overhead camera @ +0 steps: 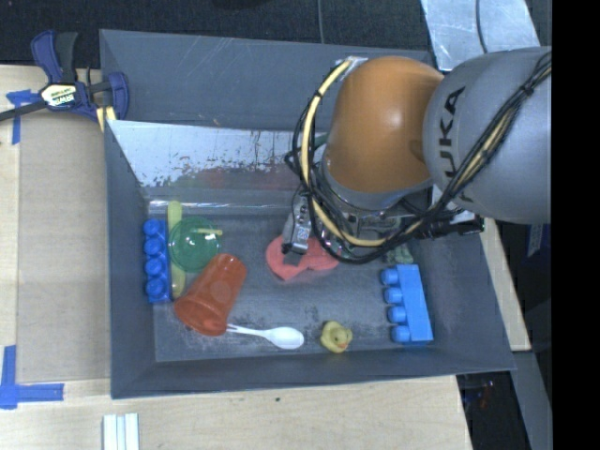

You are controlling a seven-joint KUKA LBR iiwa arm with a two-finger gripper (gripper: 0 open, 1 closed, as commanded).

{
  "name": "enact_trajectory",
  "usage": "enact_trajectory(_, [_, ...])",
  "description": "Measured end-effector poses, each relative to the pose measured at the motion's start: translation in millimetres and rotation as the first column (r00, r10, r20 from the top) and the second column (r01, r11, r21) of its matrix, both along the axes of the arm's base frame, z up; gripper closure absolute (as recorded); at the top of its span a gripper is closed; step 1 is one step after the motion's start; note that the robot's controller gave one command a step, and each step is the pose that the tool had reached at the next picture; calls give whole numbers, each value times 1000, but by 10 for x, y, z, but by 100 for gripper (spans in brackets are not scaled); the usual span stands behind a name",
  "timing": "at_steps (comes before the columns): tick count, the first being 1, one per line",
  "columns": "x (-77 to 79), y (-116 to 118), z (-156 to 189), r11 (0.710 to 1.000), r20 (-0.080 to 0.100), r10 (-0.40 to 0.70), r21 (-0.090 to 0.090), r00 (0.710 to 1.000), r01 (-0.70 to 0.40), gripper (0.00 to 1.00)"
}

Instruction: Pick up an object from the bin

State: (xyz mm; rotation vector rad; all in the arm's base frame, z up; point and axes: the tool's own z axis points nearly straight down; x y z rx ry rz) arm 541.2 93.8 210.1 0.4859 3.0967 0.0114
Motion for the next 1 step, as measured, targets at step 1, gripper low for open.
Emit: enact_trajectory(1, [-109, -413, -249, 998, 11, 61, -2, 998, -61, 100])
